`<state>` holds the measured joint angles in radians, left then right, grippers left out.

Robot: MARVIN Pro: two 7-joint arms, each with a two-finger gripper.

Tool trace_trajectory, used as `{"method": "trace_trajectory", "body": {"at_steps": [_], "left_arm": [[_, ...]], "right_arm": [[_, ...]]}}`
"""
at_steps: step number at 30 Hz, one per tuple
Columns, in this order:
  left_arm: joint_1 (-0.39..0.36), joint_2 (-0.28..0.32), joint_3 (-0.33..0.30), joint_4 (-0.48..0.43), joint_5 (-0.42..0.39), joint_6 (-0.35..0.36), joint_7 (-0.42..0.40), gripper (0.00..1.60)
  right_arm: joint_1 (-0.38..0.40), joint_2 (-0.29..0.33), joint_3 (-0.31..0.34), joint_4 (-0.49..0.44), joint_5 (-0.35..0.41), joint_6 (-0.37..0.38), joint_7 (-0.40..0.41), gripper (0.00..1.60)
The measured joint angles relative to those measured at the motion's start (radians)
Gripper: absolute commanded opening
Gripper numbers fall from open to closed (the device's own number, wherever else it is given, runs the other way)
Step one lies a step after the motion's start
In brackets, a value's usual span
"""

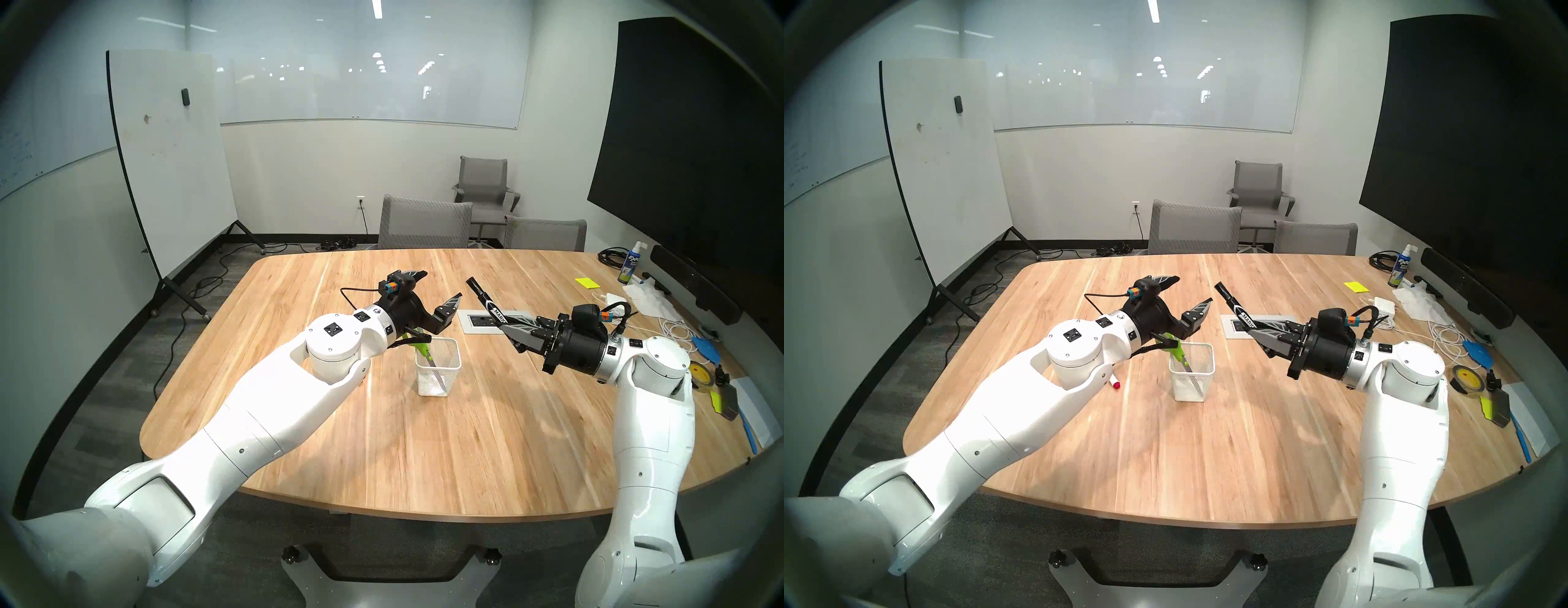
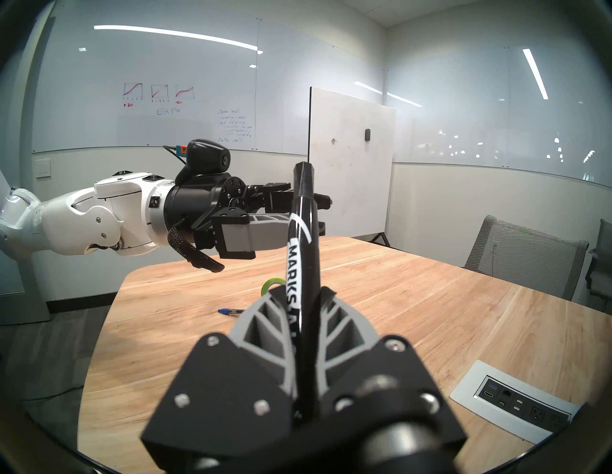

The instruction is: Place the pen, the marker, and the scissors into the pen holder

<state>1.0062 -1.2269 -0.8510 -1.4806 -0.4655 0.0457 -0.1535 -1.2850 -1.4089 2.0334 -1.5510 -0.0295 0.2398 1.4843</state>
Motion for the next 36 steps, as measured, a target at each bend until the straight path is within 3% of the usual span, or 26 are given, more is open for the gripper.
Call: {"method": "trace_trajectory", "body": {"at_steps": [36], "left_arm": [[-0.067,-0.072,0.020,0.039,0.026,0.029,-0.002,1.60]], "right_arm": [[0.001,-0.001,0.001,0.000,-0.001,0.000,0.000,0.00]]}}
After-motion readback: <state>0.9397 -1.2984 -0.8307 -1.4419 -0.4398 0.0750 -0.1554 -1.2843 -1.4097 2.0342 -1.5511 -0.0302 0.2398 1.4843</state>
